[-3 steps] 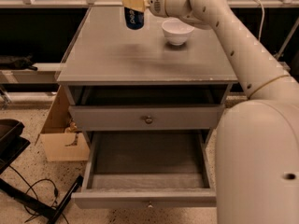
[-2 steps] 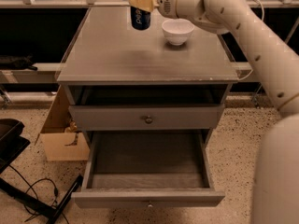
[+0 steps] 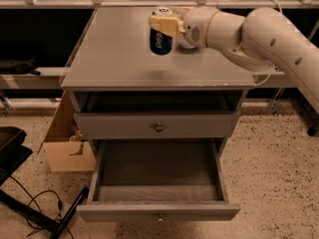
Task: Place pepsi can into middle drawer
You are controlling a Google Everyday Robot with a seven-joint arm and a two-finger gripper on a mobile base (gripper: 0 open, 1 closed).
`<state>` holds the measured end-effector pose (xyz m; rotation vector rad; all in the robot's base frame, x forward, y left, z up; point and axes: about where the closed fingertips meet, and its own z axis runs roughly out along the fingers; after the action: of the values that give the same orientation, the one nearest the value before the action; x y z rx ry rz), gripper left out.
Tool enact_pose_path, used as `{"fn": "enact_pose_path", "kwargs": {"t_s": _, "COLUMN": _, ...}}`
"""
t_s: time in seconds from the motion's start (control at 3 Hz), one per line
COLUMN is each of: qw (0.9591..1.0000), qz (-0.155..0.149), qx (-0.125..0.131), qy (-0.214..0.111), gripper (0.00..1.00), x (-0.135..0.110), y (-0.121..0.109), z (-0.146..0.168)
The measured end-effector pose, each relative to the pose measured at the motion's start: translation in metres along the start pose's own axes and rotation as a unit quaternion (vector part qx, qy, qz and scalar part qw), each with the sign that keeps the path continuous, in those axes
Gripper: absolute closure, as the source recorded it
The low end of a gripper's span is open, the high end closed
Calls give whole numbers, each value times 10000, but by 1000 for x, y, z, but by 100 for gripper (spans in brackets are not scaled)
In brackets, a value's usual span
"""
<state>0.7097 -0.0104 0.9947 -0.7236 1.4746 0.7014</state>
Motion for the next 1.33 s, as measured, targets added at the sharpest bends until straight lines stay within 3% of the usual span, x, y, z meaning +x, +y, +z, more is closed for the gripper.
{"fn": "enact_pose_path", "kwargs": {"t_s": 0.33, "qw": 10000, "qz": -18, "qx": -97, "qy": -12, "gripper": 100, "x": 27, "y": 36, "z": -37}}
{"fn": "enact_pose_path", "kwargs": {"t_s": 1.0, "qw": 9993, "qz": -22, "qx": -180, "qy": -335, "gripper": 100, "x": 67, "y": 75, "z": -88}}
{"fn": "enact_pose_path", "kwargs": {"t_s": 1.33, "qw": 9981, "qz": 59, "qx": -471, "qy": -399, "gripper": 100, "x": 85, "y": 91, "z": -106}}
